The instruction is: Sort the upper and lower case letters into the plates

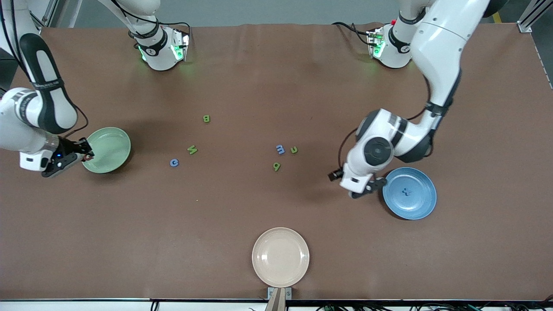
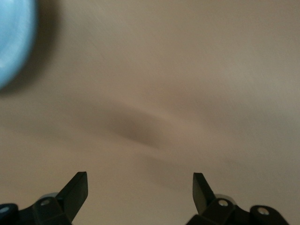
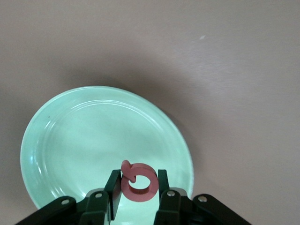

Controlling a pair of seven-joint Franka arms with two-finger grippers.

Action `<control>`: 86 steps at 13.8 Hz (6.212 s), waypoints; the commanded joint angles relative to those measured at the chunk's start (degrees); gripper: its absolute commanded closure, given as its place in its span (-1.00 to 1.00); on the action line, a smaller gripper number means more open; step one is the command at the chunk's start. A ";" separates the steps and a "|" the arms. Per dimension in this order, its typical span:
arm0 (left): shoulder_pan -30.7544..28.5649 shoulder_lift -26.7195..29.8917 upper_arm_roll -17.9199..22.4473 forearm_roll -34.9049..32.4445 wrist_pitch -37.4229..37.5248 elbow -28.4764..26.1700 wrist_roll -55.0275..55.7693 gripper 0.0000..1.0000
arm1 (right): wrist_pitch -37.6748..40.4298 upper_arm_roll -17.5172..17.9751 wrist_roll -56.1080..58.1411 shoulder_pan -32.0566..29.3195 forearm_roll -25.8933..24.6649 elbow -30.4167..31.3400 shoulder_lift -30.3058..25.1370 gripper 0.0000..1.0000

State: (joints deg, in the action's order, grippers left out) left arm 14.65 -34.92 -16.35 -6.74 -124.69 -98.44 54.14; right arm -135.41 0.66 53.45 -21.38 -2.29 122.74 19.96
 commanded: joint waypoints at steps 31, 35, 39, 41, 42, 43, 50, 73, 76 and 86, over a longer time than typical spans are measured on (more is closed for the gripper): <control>14.97 -6.65 0.35 -1.43 -10.40 0.26 16.17 1.00 | 14.48 1.19 -39.09 16.18 7.98 -4.28 -6.24 -0.96; 10.95 -0.61 1.06 -1.60 -6.46 1.49 14.52 1.00 | 6.59 1.01 -54.37 24.87 11.26 1.07 -6.51 -1.00; 0.58 4.85 1.06 -2.39 2.95 1.06 0.20 0.99 | -5.54 1.01 -62.76 30.08 11.26 8.02 -6.25 -1.00; -3.38 5.04 1.06 -4.84 4.54 0.88 -3.59 0.99 | -6.53 0.92 -63.98 30.96 11.17 8.57 -5.89 -1.00; -5.66 4.87 0.97 -7.21 4.89 0.79 -5.35 1.00 | -6.62 0.83 -65.65 32.27 11.00 8.57 -5.63 -0.99; -7.08 4.52 0.97 -8.71 6.29 0.70 -7.63 1.00 | -7.06 0.66 -67.66 33.67 10.56 8.39 -4.93 -0.99; -15.96 0.65 0.97 -18.03 6.22 0.44 -11.51 0.92 | -12.42 -1.01 -68.65 33.34 4.14 7.25 0.43 -0.97; -5.35 -1.37 -19.51 -14.26 5.43 1.23 21.34 -0.92 | -12.34 -1.01 -68.65 33.34 4.14 3.91 5.27 0.67; -0.35 -5.23 -19.34 -14.44 2.26 4.65 22.05 -0.75 | -10.15 -1.01 -67.69 32.90 3.96 4.08 2.91 0.72; 11.28 -11.13 -10.72 -14.09 -5.21 7.47 23.73 -0.29 | 5.97 -1.36 -36.68 8.39 -0.43 6.79 -10.90 0.69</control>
State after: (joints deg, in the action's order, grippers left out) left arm 24.66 -44.94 -28.20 -21.14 -129.42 -92.30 77.04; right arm -126.23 -1.91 12.71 -8.92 -1.90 126.34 9.14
